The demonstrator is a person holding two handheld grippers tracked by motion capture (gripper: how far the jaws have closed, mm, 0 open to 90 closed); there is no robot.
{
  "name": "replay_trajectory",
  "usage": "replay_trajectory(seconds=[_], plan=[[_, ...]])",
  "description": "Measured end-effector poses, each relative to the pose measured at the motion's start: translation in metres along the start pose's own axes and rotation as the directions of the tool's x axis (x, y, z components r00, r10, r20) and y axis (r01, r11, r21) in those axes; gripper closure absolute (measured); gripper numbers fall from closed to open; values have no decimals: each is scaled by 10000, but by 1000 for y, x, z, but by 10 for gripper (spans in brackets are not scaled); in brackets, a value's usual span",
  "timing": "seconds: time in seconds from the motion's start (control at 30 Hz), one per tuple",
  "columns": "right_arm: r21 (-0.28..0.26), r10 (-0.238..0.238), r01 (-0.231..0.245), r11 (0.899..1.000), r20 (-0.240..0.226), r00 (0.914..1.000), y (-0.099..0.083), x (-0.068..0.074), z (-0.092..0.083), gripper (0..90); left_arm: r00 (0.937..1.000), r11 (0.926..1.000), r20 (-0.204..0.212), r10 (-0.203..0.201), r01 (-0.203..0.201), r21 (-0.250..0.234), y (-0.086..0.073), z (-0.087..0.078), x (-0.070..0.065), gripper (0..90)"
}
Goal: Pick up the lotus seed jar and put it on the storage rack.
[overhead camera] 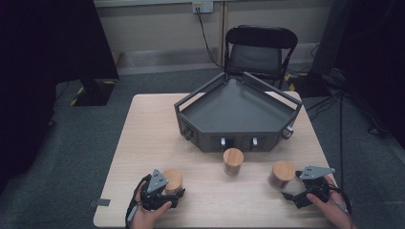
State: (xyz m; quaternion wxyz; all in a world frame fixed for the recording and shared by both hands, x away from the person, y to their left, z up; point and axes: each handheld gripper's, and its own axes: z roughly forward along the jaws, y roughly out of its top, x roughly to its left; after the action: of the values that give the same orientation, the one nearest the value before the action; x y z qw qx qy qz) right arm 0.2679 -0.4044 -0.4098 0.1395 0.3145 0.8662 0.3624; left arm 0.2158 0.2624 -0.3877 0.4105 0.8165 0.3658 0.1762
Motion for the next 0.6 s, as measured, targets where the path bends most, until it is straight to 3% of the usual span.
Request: replay_trajectory(seconds=[0.6], plan=[[0, -2, 2, 10000, -1, 10000, 0, 0, 0, 0, 9990, 9992, 293, 344, -350, 197, 31, 7, 3, 258]])
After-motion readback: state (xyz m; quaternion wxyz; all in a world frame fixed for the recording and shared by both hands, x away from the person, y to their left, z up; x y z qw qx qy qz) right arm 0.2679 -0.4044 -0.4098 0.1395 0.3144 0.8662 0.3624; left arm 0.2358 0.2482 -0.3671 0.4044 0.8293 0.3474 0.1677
